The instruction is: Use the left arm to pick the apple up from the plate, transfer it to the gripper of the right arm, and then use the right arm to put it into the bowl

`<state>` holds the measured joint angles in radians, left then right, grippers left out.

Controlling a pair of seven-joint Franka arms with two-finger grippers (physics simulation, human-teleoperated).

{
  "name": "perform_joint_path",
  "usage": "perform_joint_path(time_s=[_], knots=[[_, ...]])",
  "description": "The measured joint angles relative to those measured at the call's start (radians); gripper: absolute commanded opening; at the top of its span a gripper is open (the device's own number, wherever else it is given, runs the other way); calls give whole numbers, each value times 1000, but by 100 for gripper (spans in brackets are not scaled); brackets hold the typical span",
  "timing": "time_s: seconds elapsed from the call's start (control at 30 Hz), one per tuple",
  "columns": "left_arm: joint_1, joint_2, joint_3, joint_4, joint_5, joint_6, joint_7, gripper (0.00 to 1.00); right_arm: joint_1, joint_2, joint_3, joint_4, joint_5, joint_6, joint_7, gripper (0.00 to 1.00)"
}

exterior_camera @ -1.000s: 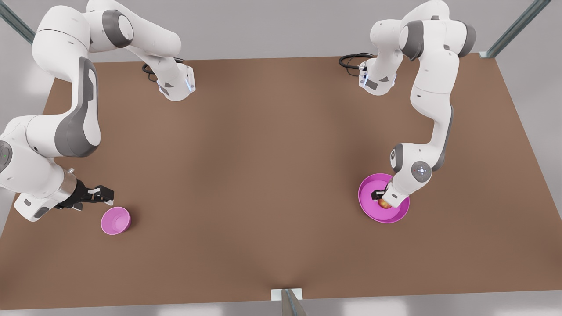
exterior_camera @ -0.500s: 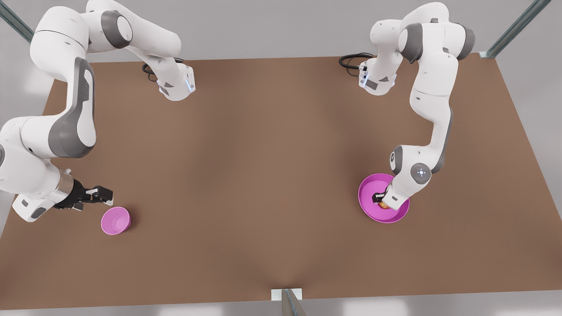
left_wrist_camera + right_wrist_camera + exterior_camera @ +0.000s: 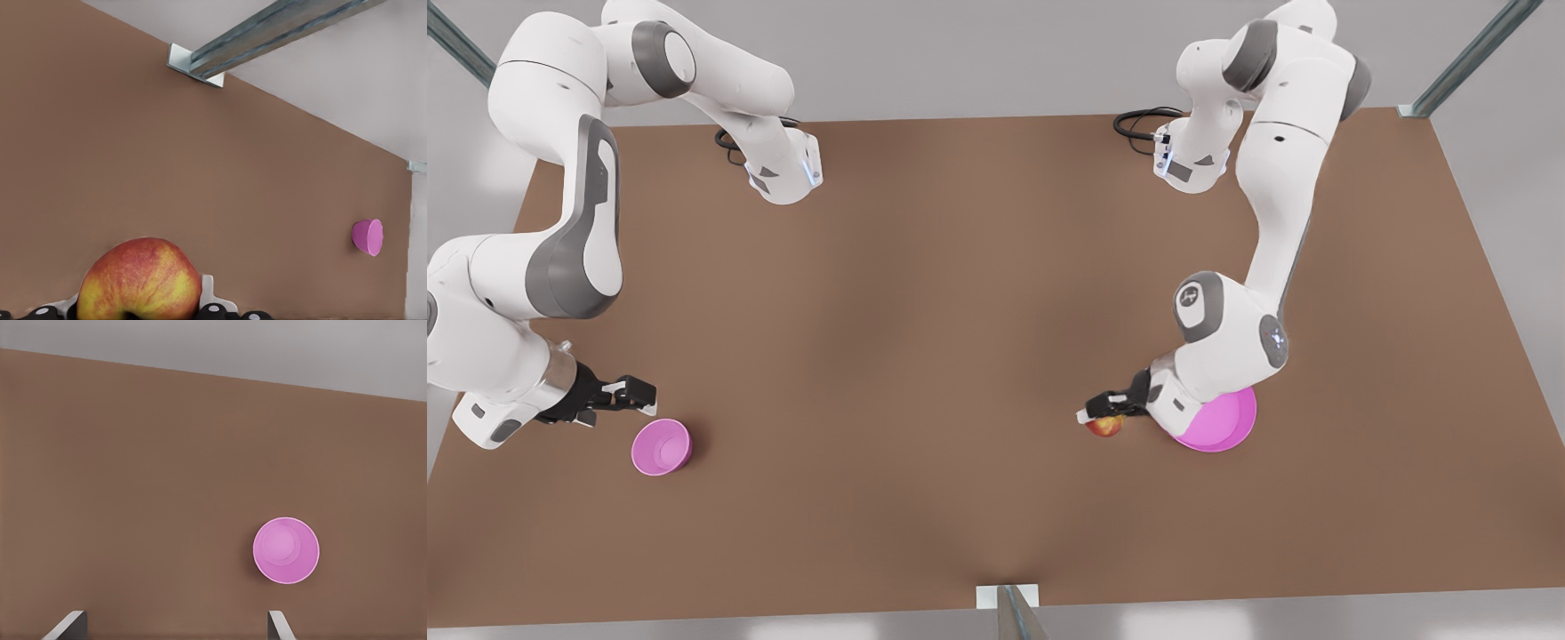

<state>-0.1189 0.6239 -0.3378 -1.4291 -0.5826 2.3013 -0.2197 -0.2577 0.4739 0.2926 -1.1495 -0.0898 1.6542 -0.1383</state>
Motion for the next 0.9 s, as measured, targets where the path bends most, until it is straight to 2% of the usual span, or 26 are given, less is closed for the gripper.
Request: perform_joint_path(time_s=[0.1, 0.2, 0.3, 0.4, 0.43, 0.47, 0.5, 0.57, 0.7, 0.9], knots=[[-34, 63, -56, 64, -123, -9, 41, 64, 1, 0, 2, -1, 3, -1, 0, 100], [-73, 76, -121, 74, -200, 34, 142, 64, 21, 12, 51, -23, 105, -14, 34, 100], [-78, 79, -167, 75, -286, 82, 294, 64, 42, 81, 64, -29, 308, -5, 78, 100], [-75, 142, -209, 92, -506, 115, 512, 64, 25, 185, 57, -37, 563, 13, 97, 100], [-74, 174, -230, 105, -575, 122, 593, 63, 20, 208, 56, -57, 642, 18, 95, 100], [-74, 198, -246, 118, -626, 129, 672, 55, 16, 221, 56, -90, 723, 22, 90, 100], [-74, 217, -257, 132, -664, 135, 748, 52, 11, 226, 57, -130, 802, 26, 81, 100], [-76, 233, -265, 147, -715, 145, 888, 53, 10, 231, 62, -224, 945, 48, 50, 100], [-80, 246, -282, 151, -780, 157, 1133, 58, 62, 249, 67, -301, 1167, 106, -38, 100], [-90, 262, -286, 151, -819, 165, 1423, 58, 119, 264, 68, -363, 1345, 177, -202, 100]])
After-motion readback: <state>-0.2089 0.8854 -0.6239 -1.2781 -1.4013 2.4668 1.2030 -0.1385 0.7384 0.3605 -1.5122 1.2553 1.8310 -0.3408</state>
